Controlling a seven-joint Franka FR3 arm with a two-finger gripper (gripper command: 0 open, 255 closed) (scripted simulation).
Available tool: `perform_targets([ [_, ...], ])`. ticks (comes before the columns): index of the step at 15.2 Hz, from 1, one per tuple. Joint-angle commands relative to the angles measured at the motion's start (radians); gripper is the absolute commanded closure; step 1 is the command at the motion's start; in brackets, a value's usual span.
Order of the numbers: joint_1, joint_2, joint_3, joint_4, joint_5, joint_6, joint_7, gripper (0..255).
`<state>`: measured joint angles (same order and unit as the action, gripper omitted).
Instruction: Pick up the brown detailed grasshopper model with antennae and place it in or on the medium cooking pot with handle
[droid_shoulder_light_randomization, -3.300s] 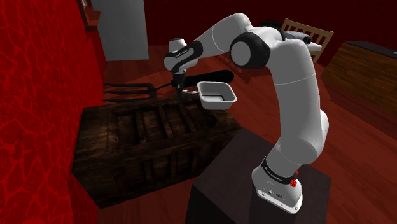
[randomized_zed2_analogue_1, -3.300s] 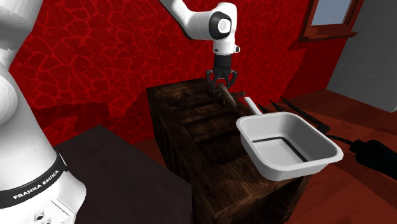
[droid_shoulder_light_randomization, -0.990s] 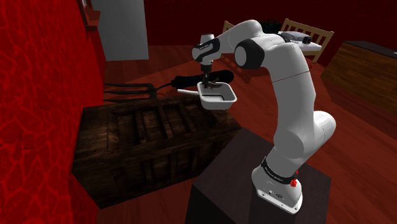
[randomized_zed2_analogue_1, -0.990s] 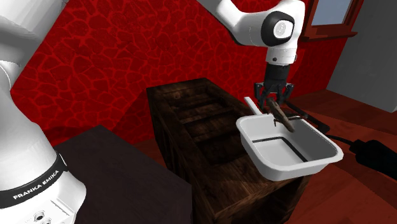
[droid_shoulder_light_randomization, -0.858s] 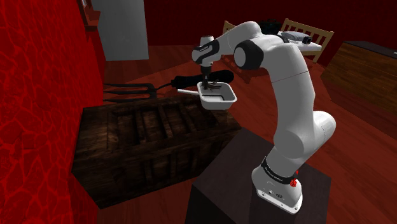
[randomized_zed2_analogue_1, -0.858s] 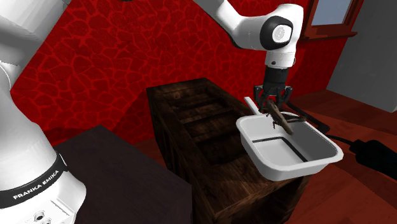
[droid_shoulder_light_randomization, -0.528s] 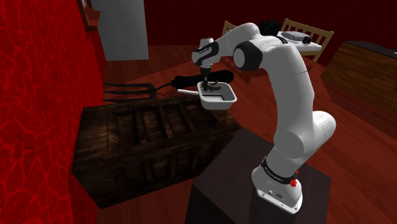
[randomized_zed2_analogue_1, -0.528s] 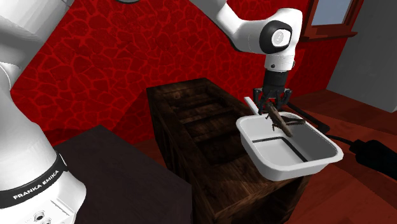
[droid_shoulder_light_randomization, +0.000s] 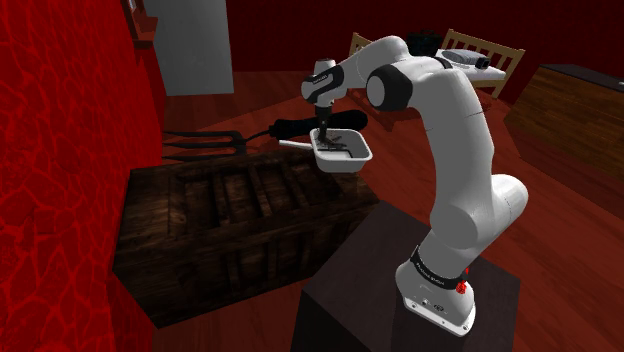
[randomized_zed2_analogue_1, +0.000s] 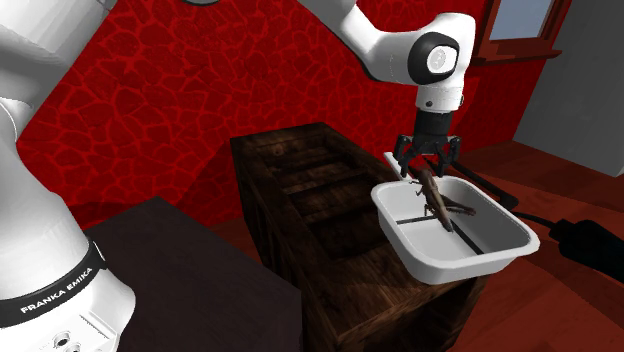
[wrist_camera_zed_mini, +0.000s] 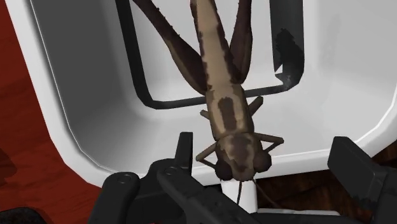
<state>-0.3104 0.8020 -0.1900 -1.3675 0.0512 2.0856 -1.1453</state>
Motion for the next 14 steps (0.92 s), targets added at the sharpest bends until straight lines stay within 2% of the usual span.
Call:
perform_targets([
  [1, 0.000, 0.000, 0.000, 0.000, 0.000, 0.000, 0.000, 0],
  [2, 0.000, 0.000, 0.000, 0.000, 0.000, 0.000, 0.000, 0],
  [6, 0.007, -0.050, -0.005, 0.046, -0.007, -0.096, 0.004, 0],
  [14, 0.007, -0.050, -0.005, 0.046, -0.007, -0.096, 0.004, 0],
])
